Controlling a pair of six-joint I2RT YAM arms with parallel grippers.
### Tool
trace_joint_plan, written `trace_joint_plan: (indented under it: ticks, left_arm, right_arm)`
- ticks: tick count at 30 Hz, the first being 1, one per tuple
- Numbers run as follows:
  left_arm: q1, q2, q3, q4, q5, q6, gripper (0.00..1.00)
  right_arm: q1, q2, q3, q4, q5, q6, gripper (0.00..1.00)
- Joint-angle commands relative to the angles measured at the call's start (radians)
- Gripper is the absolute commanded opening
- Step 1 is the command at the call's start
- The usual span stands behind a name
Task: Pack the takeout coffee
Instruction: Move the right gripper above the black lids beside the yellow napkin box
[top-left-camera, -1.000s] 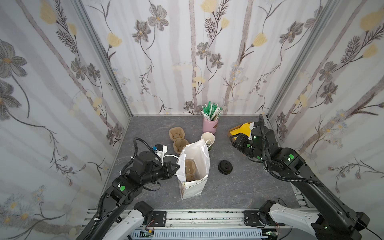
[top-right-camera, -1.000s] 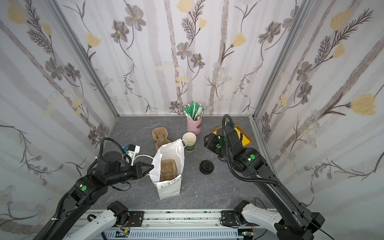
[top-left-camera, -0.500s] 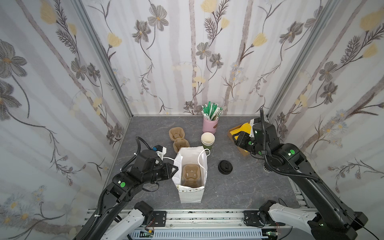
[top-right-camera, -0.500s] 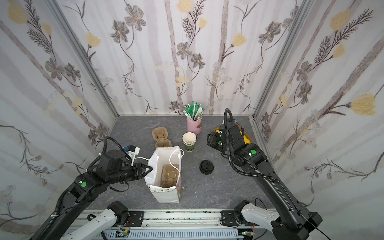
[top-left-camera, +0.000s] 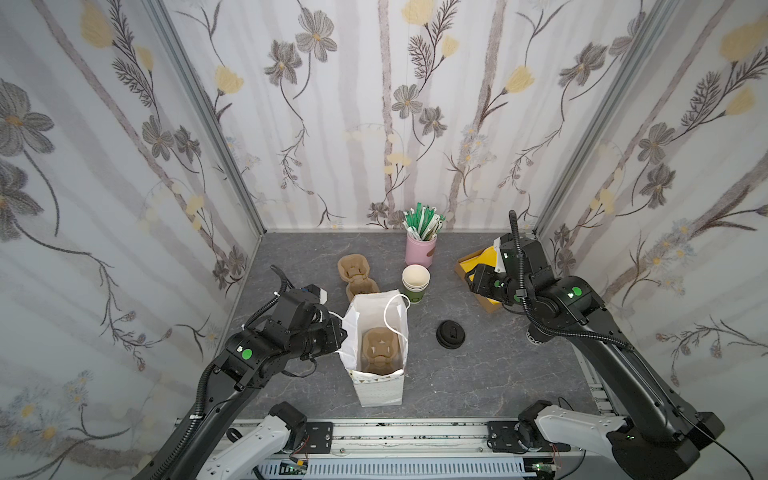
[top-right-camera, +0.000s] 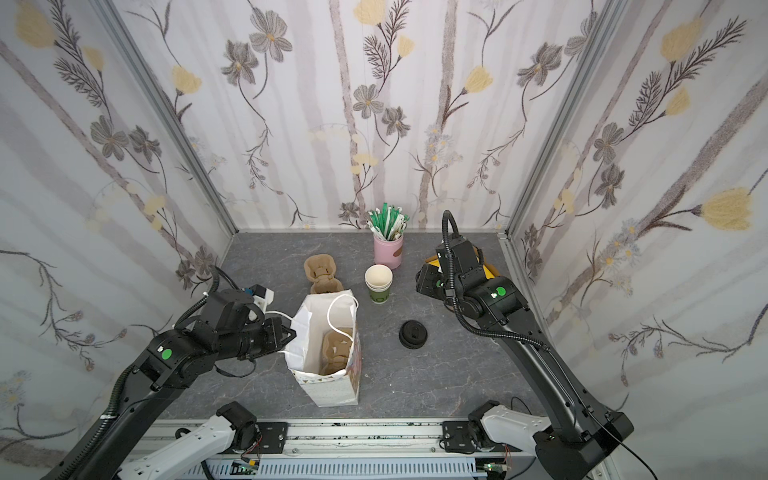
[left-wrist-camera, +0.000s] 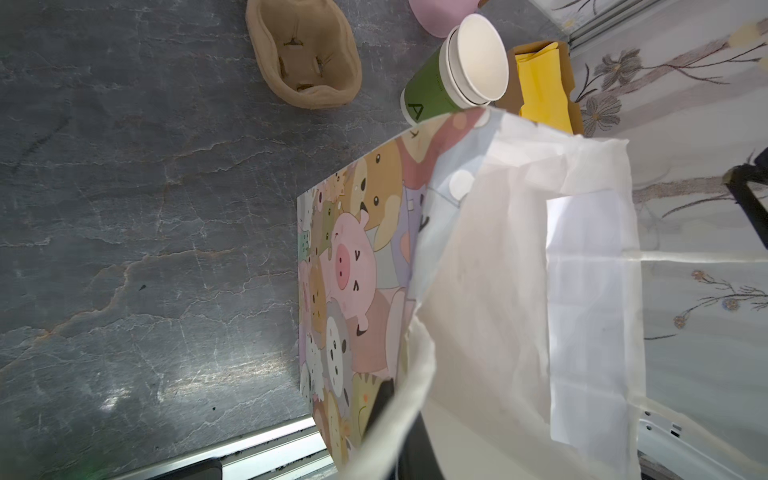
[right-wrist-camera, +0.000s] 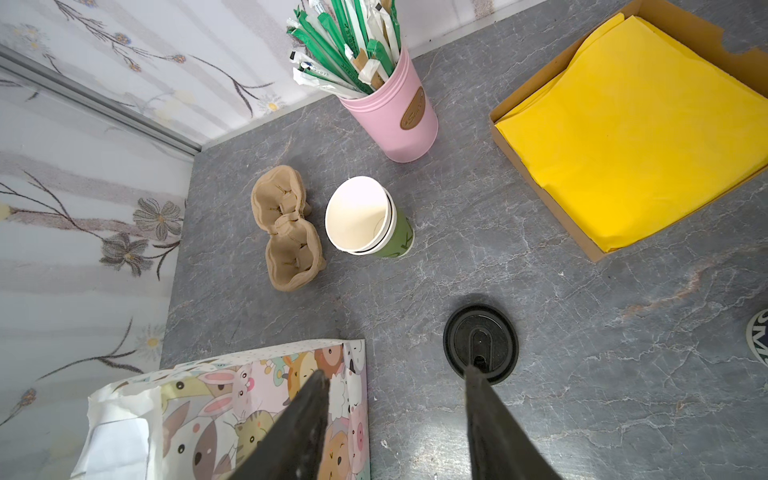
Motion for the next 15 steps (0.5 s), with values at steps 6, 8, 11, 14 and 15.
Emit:
trace_joint_plan:
  ticks: [6,8,11,14,15]
  left_arm:
    - [0.000,0.065,0.059,-0.073,-0.037,0.091,0.06]
    - [0.000,0.081,0.077,-0.074,-0.039,0.102,0.00]
    - [0.000,0.111,0.108,-0.074,-0.025,0.127,0.00]
    - [0.000,0.144,0.141,-0.073,-0.005,0.162,0.00]
    - [-0.001,0.151,0.151,-0.073,-0.003,0.172,0.00]
  right_arm:
    - [-0.063,-0.006,0.013,-0.002,0.045,0.010,0.55]
    - [-0.081,-0.013,0.021,-0.008,0.056,0.021,0.54]
    - [-0.133,-0.028,0.020,-0.028,0.061,0.040,0.54]
    - [-0.205,-0.047,0.017,-0.062,0.063,0.039,0.55]
    - [-0.233,-0.051,0.014,-0.078,0.063,0.039,0.55]
